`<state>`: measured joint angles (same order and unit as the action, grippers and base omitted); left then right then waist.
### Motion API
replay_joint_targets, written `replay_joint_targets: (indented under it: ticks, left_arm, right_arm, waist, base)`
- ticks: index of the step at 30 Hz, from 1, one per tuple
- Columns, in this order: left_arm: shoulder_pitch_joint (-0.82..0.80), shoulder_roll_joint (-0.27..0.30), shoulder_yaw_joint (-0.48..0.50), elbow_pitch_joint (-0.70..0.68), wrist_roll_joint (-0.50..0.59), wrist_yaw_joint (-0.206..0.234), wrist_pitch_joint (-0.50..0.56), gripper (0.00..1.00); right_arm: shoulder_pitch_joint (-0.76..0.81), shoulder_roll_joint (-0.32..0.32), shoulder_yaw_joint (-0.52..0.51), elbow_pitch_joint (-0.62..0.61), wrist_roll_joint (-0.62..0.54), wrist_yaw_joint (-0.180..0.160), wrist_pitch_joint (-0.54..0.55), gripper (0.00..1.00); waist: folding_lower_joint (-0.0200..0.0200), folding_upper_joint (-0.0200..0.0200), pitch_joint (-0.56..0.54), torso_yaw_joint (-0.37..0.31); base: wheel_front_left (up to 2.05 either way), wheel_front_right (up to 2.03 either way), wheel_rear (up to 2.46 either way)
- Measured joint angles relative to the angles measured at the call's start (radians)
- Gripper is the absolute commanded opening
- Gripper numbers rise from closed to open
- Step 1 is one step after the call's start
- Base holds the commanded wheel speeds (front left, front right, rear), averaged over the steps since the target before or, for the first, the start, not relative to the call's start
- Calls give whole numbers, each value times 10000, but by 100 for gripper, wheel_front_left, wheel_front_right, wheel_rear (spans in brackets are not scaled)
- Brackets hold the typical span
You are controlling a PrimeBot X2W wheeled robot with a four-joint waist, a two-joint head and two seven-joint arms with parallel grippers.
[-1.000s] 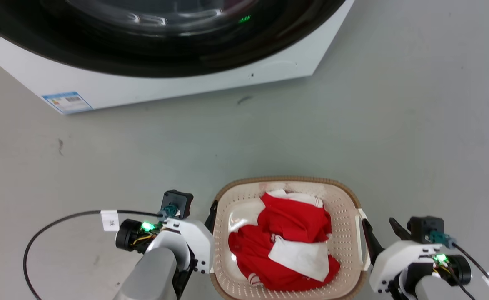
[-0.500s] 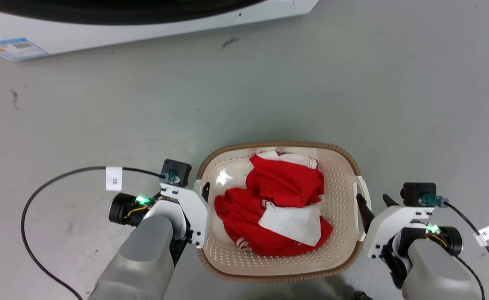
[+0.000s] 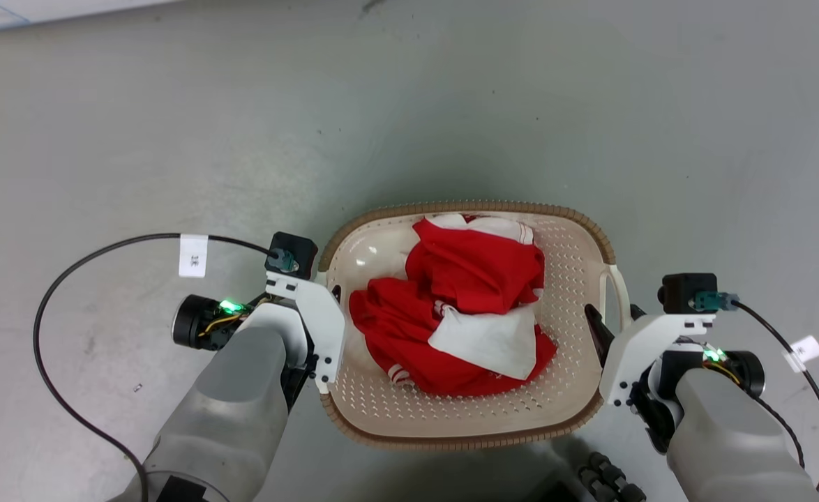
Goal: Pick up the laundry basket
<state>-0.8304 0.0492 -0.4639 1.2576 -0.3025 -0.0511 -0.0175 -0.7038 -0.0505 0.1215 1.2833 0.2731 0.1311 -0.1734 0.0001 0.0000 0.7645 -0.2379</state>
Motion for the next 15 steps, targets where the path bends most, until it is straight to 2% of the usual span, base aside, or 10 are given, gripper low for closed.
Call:
replay_joint_targets:
  ticks: [12,13,14,15]
  left_arm:
    - [-495,-12,-276,138,-173,79,299,100]
    - [-513,-12,-293,138,-196,69,334,100]
    - [-526,-13,-299,134,-217,52,337,67]
    - [-545,-13,-309,136,-261,21,337,8]
  right_arm:
    - [-384,2,1168,42,1246,0,706,100]
    - [-384,-2,1235,42,1400,-2,809,96]
    - [-384,-6,1325,42,1616,-2,892,34]
    - [-383,-4,1430,40,1764,-2,953,0]
  waist:
    - [-1,0,895,-20]
    - [-2,0,942,-24]
    - [-2,0,982,-22]
    - [-2,0,1011,-20]
  base:
    - [0,0,0]
    - [0,0,0]
    - [0,0,0]
    - [0,0,0]
